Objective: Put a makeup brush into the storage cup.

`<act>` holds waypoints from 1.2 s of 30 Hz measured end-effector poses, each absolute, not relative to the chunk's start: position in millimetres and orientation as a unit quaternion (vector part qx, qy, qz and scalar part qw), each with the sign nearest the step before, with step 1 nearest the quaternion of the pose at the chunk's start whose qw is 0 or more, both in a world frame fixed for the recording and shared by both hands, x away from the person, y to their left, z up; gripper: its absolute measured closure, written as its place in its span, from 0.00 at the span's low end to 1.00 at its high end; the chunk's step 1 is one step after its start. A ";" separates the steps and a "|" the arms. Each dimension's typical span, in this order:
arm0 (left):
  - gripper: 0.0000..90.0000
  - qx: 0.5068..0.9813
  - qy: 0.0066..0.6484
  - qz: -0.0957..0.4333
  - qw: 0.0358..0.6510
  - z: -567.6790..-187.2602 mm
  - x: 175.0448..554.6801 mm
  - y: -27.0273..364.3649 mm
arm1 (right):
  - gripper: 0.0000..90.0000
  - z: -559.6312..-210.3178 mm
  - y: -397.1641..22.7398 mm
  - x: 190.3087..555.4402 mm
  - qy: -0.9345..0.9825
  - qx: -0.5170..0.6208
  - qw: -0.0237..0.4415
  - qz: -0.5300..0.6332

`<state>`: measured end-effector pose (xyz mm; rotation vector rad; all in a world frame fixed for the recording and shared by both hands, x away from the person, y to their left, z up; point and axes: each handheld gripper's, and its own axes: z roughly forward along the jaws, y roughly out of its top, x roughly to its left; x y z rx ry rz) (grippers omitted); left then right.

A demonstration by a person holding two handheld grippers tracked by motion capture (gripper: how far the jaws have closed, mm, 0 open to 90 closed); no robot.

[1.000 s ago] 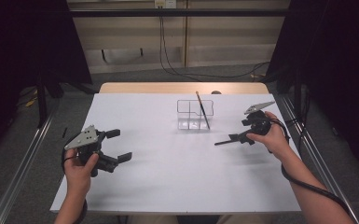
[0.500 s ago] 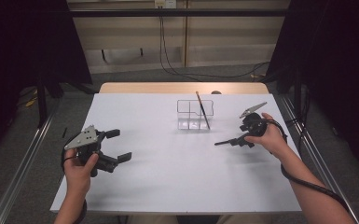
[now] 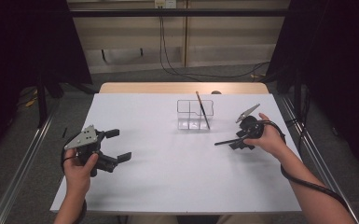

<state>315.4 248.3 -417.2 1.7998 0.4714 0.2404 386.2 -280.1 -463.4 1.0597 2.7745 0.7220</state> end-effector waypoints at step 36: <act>0.00 0.777 0.200 0.100 0.588 -418.7 316.7 245.2 | 0.82 -451.5 -285.9 371.4 0.946 0.287 0.020 0.149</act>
